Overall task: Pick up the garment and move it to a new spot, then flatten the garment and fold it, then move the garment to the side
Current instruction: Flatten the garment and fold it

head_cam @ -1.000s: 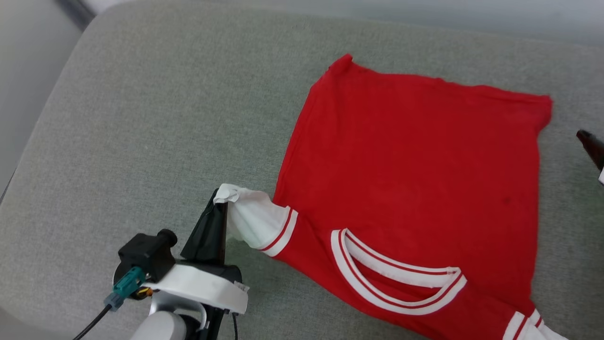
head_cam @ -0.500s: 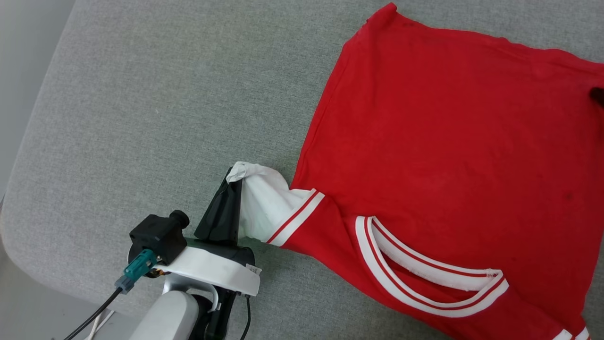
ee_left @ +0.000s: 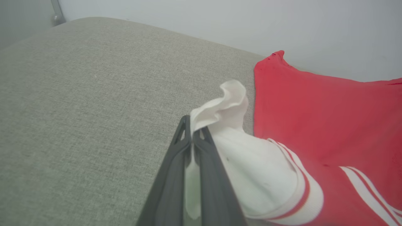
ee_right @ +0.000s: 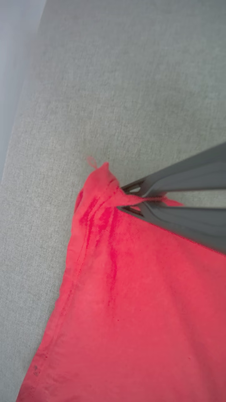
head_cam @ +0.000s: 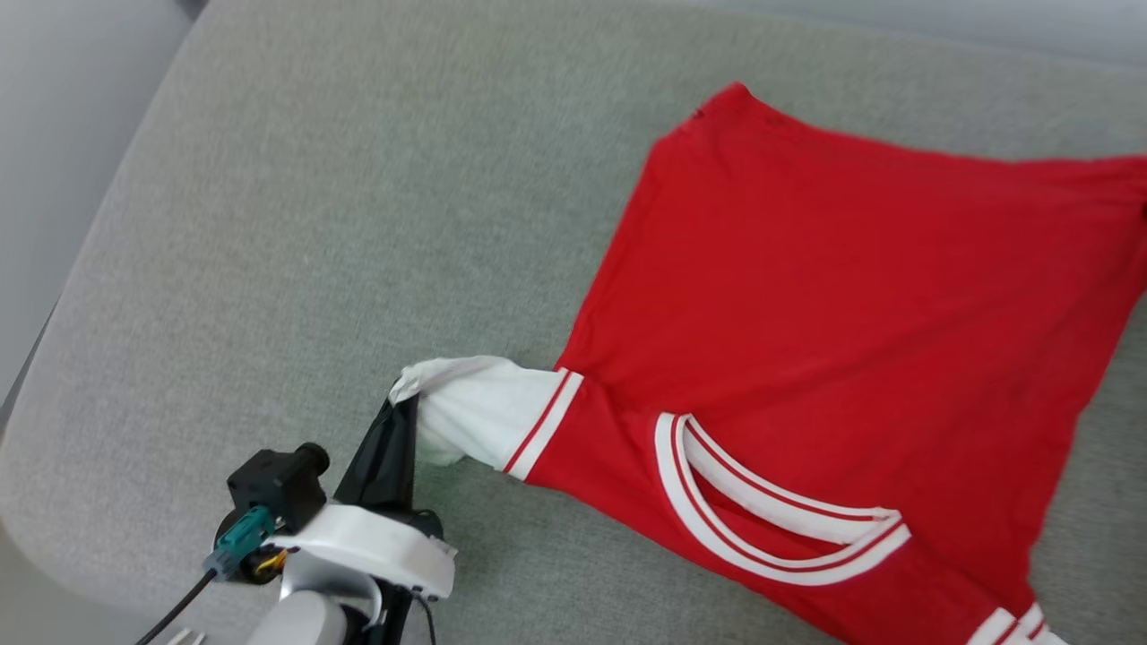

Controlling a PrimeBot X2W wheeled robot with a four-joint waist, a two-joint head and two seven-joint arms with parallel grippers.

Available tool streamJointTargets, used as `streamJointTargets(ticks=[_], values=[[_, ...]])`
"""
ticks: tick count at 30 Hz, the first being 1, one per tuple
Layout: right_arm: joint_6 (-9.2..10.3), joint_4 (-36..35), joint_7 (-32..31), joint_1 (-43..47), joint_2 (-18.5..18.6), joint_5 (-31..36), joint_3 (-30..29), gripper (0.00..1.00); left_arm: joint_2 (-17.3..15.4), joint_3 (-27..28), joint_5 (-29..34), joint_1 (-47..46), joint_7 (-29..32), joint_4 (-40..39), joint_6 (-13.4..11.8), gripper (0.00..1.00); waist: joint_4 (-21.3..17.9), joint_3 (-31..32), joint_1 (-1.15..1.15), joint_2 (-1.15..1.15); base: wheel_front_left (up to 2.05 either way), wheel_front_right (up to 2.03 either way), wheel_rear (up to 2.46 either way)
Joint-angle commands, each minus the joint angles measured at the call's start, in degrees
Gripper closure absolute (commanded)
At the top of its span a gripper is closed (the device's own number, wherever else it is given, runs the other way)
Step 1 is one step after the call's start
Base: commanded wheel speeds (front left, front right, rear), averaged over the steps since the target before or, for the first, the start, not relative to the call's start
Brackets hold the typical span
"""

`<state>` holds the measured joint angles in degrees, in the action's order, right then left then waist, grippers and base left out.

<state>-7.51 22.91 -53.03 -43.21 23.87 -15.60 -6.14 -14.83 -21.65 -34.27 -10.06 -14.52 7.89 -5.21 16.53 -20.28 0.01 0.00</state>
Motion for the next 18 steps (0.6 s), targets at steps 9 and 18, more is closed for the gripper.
streamJointTargets(ticks=[9,18], values=[[0.04,-10.21,-4.25,18.57,3.80,-4.83,-1.45,1.00,-2.66,3.27,-1.86,6.84,0.54,0.17,-3.45,1.00,-9.03,11.95,-0.01,0.00,0.00,0.00,0.00],[0.04,-16.80,-5.84,43.45,-2.59,-6.45,-5.21,1.00,-4.46,5.65,-3.41,11.86,2.01,-0.08,-6.21,1.00,-14.92,16.46,-0.01,0.00,0.00,0.00,0.00]])
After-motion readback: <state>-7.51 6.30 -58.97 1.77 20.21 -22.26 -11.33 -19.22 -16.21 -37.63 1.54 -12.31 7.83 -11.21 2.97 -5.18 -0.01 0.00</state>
